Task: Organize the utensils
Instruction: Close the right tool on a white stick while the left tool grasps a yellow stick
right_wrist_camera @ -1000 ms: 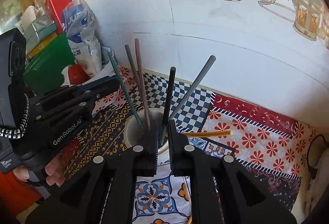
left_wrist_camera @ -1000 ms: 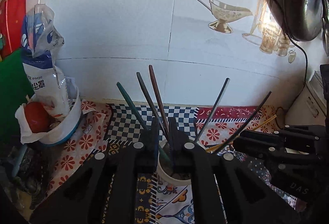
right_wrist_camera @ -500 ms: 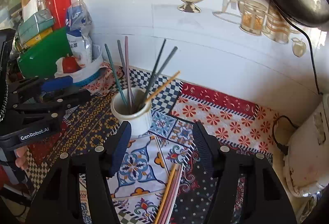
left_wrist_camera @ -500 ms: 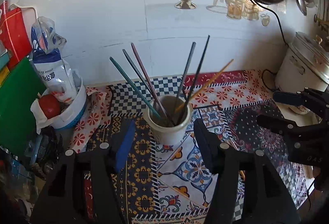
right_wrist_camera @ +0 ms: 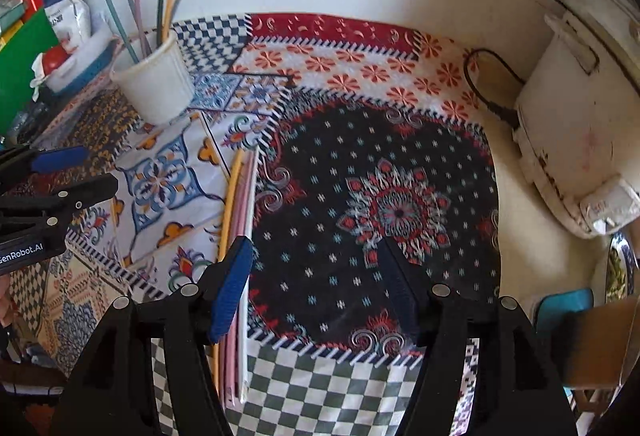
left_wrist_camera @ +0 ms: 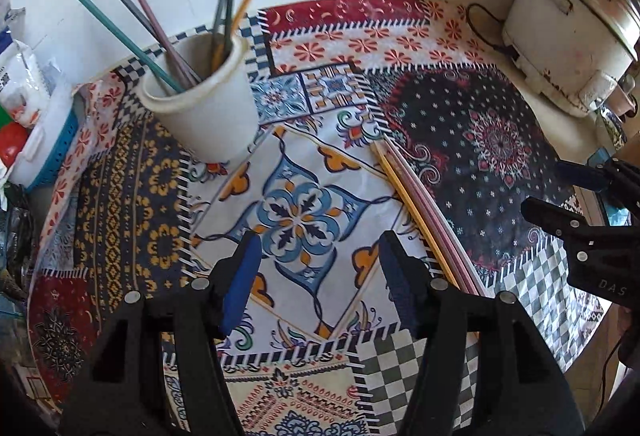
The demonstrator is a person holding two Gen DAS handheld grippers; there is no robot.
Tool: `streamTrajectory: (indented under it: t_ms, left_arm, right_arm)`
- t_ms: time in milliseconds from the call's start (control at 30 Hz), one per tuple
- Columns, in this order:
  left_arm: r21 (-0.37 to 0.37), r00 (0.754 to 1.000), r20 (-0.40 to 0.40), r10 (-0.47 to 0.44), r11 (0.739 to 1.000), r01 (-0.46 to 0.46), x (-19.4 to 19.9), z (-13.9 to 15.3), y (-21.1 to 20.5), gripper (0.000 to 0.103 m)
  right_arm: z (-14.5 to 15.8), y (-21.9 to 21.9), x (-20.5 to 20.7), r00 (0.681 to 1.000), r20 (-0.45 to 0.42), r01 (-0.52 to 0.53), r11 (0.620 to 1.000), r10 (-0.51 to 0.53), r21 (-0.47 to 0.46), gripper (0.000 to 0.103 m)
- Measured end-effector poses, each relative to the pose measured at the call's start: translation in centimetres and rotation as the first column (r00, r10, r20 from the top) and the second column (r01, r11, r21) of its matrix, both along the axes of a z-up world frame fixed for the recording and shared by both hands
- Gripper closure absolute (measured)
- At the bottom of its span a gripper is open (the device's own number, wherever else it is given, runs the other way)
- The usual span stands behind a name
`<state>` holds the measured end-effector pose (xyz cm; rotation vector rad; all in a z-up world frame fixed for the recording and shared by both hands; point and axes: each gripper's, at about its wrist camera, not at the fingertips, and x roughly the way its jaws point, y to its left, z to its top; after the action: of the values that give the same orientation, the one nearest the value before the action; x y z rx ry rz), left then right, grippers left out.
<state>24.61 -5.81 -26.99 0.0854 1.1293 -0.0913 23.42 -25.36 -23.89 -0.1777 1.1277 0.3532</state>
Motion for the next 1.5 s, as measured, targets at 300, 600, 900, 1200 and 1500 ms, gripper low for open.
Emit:
streamTrajectory:
  t_ms: [300, 600, 900, 1200, 1500]
  left_arm:
    - [-0.096, 0.993, -0.119, -0.004, 0.995, -0.007, 1.3, -3.7, -3.1, 0.043]
    - [-0.073, 0.988, -0.145, -0.059, 0.996, 0.049, 1.8, -5.3, -5.2, 0.051]
    - [-0.090, 0.991, -0.118, -0.068, 0.994, 0.058, 2.6, -5.5, -5.1, 0.051]
    - [-0.007, 0.992, -0.099, -0.076, 0.997, 0.075, 3.4, -5.6, -4.5, 0.081]
    - [-0.041, 0.991, -0.114, -0.076, 0.997, 0.072, 2.0, -5.3, -2.1, 0.096]
  right_arm:
    - [-2.9, -4.2, -1.7, 0.987, -0.046, 0.149, 0.986, -0.152, -0.074, 0.041]
    - [-3.6, -5.0, -3.1, 0.989, -0.082, 0.119, 0.989, -0.127, -0.090, 0.041]
    - [-3.1, -4.1, -3.9, 0.995, -0.071, 0.068, 0.997, -0.070, -0.026, 0.041]
    - [-3.3, -2.8, -3.3, 0.996, -0.076, 0.038, 0.999, -0.038, 0.000, 0.041]
    - [-4.5, -0.2, -1.6, 0.994, -0.097, -0.052, 0.997, 0.057, 0.056, 0.072]
